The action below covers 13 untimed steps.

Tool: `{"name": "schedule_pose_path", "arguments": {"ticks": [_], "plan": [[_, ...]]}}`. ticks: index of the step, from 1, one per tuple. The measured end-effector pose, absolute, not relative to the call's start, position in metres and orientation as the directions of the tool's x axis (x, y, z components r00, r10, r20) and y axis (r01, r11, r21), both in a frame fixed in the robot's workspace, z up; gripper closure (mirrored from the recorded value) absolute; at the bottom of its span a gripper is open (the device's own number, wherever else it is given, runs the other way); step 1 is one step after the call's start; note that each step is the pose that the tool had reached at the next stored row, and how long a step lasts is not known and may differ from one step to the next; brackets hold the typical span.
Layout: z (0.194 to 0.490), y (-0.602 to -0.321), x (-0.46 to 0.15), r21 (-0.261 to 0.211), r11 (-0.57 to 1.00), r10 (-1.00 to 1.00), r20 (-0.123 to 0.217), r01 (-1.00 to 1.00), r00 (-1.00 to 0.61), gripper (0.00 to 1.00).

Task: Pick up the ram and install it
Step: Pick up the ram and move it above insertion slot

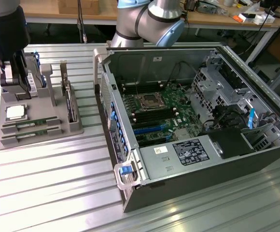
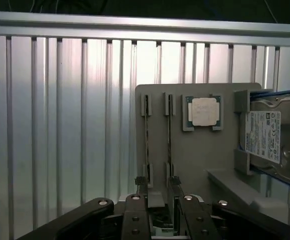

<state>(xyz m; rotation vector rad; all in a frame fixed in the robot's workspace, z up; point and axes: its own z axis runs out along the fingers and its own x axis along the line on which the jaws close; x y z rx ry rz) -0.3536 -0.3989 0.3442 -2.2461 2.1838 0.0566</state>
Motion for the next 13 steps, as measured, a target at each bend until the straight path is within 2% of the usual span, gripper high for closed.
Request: {"name": "schedule_pose_path", "arguments": {"ticks": [13], "plan": [[0.302, -0.399, -0.361, 0.019, -0.028, -0.999, -0.032, -0.999, 0.028, 0.70]]}}
